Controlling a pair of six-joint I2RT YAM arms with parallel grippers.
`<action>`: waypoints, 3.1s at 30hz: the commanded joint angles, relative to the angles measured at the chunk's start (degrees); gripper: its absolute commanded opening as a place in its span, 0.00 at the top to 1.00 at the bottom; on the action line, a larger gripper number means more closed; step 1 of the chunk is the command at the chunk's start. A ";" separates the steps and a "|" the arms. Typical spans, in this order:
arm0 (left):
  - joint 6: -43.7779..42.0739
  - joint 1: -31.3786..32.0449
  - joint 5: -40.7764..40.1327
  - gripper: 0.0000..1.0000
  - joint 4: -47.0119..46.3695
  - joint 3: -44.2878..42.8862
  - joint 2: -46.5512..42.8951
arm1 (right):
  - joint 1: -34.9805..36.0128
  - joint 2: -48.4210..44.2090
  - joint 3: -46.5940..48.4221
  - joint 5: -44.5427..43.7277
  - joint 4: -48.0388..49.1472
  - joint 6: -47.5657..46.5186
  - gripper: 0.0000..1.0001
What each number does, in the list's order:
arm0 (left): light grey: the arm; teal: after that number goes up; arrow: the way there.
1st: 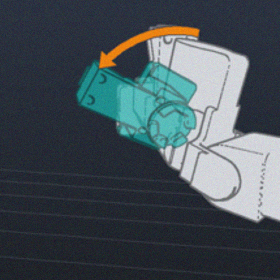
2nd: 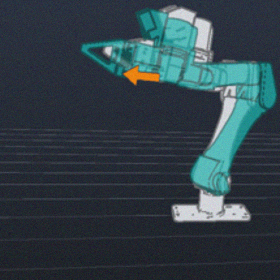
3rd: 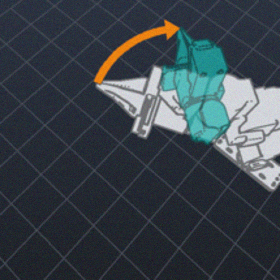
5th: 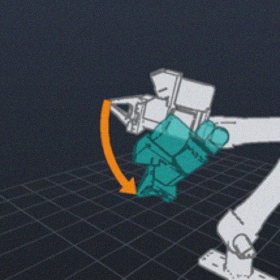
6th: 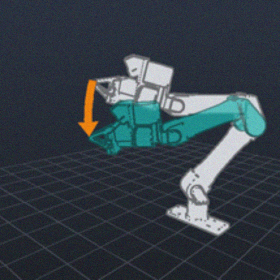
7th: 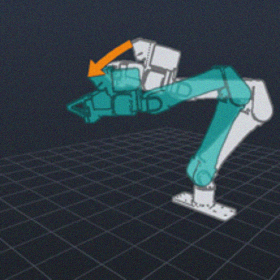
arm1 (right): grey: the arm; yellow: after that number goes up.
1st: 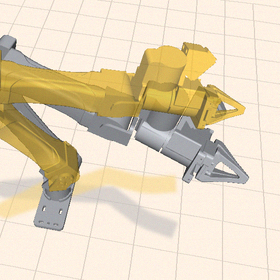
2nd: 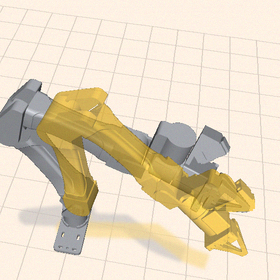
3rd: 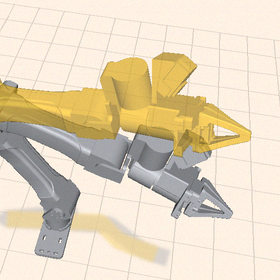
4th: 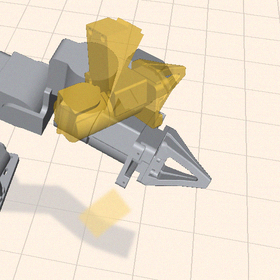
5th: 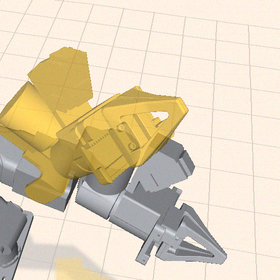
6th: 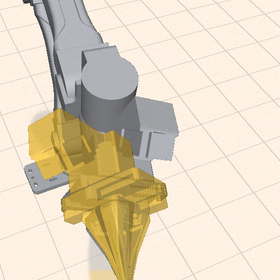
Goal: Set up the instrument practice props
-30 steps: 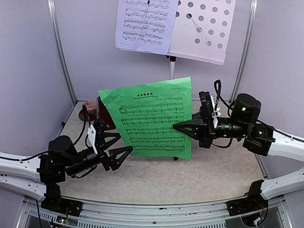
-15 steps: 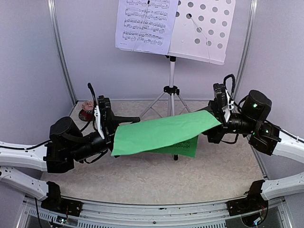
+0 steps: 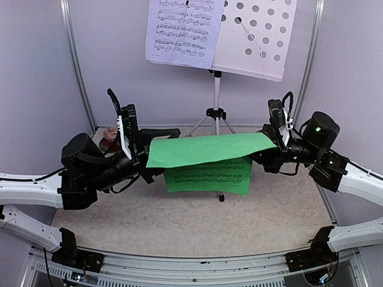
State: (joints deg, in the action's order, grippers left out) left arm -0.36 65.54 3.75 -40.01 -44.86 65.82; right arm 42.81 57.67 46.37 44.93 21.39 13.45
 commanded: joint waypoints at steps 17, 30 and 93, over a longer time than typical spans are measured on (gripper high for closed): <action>17.98 -11.00 -4.05 1.00 14.67 -16.70 4.31 | -2.01 -1.82 5.38 -11.70 -9.80 -6.06 0.31; 19.70 -14.60 -3.09 1.00 22.89 -34.11 9.15 | -2.20 -1.04 21.33 -44.73 -12.24 -14.56 0.47; 16.17 -20.71 0.52 1.00 24.79 -62.67 25.82 | -2.20 28.90 56.38 -64.51 -18.91 -31.74 1.00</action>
State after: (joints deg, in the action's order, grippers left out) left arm 16.56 45.08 3.51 -13.26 -105.54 91.09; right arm 41.06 86.98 102.50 -21.37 3.68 -19.14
